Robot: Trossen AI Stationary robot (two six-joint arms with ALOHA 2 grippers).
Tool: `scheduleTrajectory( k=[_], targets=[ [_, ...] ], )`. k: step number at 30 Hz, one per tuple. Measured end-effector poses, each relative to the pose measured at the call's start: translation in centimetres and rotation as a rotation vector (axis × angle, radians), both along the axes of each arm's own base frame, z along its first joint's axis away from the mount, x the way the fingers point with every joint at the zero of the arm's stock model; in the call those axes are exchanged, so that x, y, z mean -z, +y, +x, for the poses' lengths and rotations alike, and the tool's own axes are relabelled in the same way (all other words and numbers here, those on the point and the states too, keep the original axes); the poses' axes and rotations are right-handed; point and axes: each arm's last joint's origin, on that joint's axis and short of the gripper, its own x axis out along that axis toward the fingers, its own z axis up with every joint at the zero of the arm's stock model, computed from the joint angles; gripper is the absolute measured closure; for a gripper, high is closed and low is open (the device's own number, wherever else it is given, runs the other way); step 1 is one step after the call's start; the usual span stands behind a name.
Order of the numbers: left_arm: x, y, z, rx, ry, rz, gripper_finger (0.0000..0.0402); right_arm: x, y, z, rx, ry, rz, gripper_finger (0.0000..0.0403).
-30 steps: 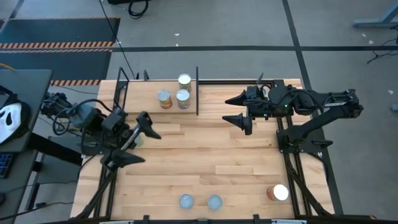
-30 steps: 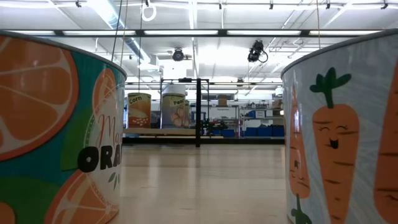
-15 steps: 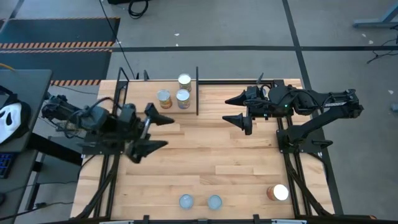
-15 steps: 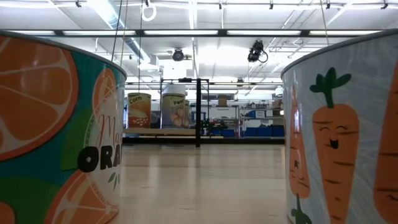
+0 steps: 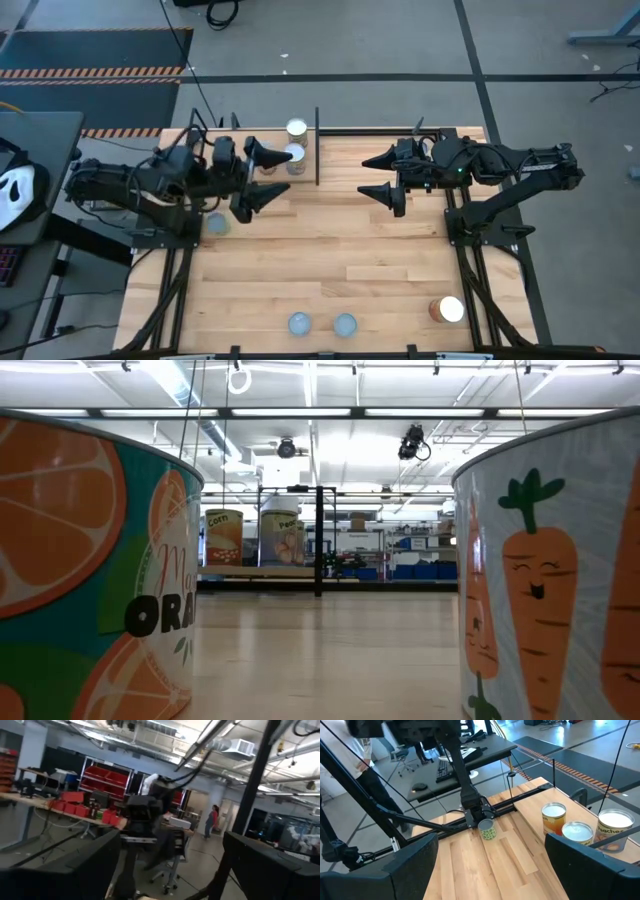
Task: Pick and place cans onto a shelf
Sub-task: Put the can of corn on the shelf
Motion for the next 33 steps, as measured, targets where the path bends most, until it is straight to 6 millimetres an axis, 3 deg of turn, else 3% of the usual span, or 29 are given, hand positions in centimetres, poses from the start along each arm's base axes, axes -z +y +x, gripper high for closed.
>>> scheduleTrajectory(
  k=[15,22,33],
  targets=[
    [5.2,-0.5,0.5,-0.001,0.503,-0.101,0.0045,-0.1,0.0,0.0,0.000,-0.006,0.001,0.0027],
    [5.8,-1.7,-0.1,0.032,0.580,-0.079,0.0045,-0.2,0.0,0.0,0.000,-0.016,0.003,0.0027],
    [6.0,-1.8,-0.3,0.049,0.611,-0.053,0.0045,-0.2,0.0,0.0,0.001,-0.016,0.003,0.0027]
  ],
)
